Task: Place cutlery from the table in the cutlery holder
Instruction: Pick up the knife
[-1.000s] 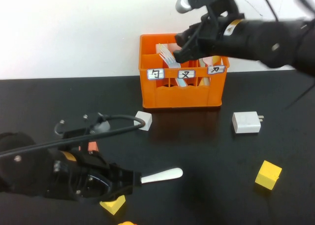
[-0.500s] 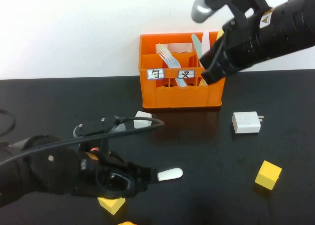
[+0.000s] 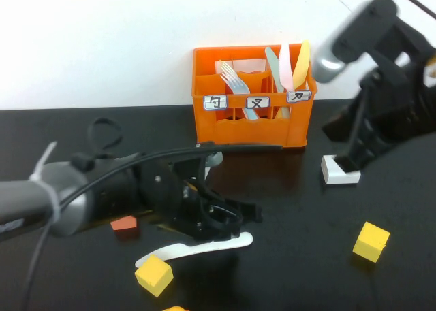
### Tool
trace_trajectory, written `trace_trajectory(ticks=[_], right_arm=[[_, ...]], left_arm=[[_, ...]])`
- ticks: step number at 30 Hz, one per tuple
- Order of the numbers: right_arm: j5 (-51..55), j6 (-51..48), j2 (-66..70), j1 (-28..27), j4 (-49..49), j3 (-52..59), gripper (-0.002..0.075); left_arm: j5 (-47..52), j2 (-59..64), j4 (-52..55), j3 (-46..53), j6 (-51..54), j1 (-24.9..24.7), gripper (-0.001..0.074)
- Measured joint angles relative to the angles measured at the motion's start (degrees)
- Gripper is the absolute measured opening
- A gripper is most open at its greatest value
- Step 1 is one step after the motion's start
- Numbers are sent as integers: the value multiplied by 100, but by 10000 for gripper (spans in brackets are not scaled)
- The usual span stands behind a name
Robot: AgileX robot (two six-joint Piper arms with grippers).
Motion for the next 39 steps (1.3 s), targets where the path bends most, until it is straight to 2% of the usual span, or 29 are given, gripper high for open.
trace_trajectory(ticks=[6,13,22,26,31,39], right_arm=[[1,86,-589,0,-10,638,-1],[-27,86,-808,0,-10,900,-1],[-181,86,-808,0,-83,915,-1],[-181,86,-808,0,-159,915,-1],[-181,86,-808,0,-220,915,-1],[-402,100,-808,0,-248,915,-1]], left_arm=[[173,574,906,-442,-716,0,-1],[746,701,1509,-641,-910,-43,-1],[1788,666,2114,-721,-1070,-687,-1],[1932,587,2894,-721,-1900,-949,-1],[2201,340,3829,-666,-3431,-990,-1],[2378,-168,3895,-642,-4141,-979,-1]])
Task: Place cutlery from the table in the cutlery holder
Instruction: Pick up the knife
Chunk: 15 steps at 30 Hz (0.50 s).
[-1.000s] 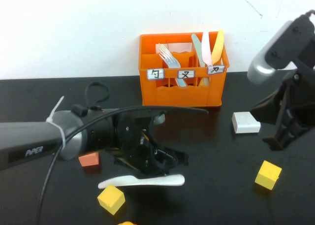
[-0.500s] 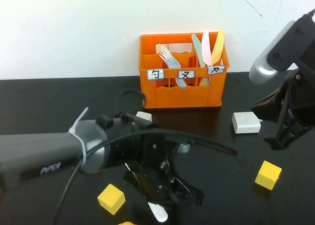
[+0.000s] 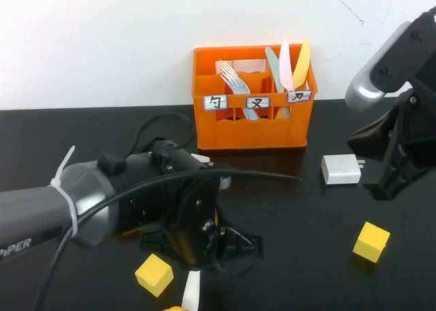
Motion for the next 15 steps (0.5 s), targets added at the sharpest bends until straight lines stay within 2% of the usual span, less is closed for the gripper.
trace_trajectory(ticks=[6,9,13,15], right_arm=[[-92,0,0,0,0,50,-1],[-135,0,0,0,26,107,-1],[-178,5,0,0,149,176,-1],[-178,5,0,0,162,185,-1]], left_arm=[[4,-9,229,135,-255,24,17],[-87,-9,370,138,-374,71,102],[-122,2,460,138,-504,188,272],[-122,47,460,138,-516,306,312]])
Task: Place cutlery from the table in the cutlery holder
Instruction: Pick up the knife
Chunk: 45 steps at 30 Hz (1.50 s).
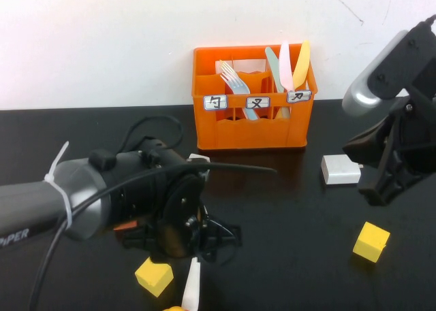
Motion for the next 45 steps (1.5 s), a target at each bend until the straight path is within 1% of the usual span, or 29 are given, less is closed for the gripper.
trace_trajectory(ticks=[2,5,16,21,23,25,28,29,41,45], right_arm=[[-11,0,0,0,12,0,-1],[-11,0,0,0,35,0,-1],[-47,0,0,0,56,0,-1],[-253,0,0,0,66,0,-2],[-338,0,0,0,66,0,-2],[-380,0,0,0,66,0,-2],[-417,0,0,0,66,0,-2],[-438,0,0,0,66,0,-2],[-507,0,0,0,66,0,-2],[-507,0,0,0,66,0,-2]], left_arm=[[22,83,0,0,0,122,331],[20,218,-12,0,117,211,340],[-122,559,-244,-18,379,210,342],[-41,635,-390,-70,572,210,339],[-16,675,-413,-75,620,210,313],[8,677,-412,-84,652,210,259],[44,686,-442,-84,690,210,126],[58,686,-469,-84,690,210,99],[68,634,-504,-88,712,210,99],[-127,501,-562,-36,712,210,99]])
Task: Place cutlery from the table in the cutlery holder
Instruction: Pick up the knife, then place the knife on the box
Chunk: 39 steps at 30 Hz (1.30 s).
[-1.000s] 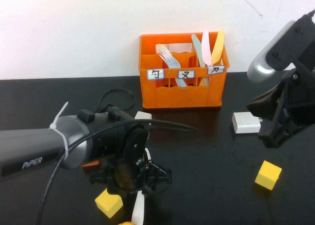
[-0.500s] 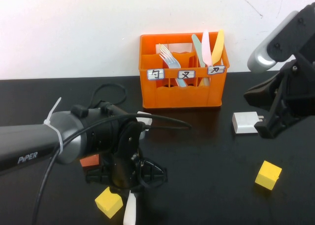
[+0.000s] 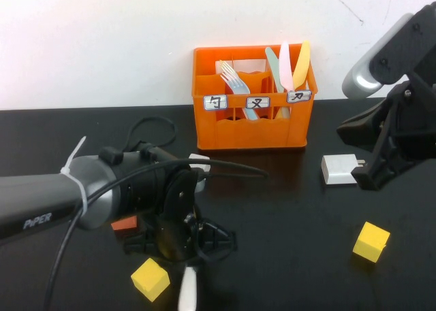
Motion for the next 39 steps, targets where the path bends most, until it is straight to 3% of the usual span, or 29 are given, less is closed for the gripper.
trace_trajectory(ticks=[16,31,39], right_arm=[[10,0,0,0,-10,0,-2],[45,147,-526,0,-43,0,-2],[-36,253,-769,0,-136,0,-2]], left_arm=[[-1260,-909,49,-52,0,-11,99],[-3294,-716,1057,-1394,9,-11,99],[-3595,176,1529,-2424,21,89,99]])
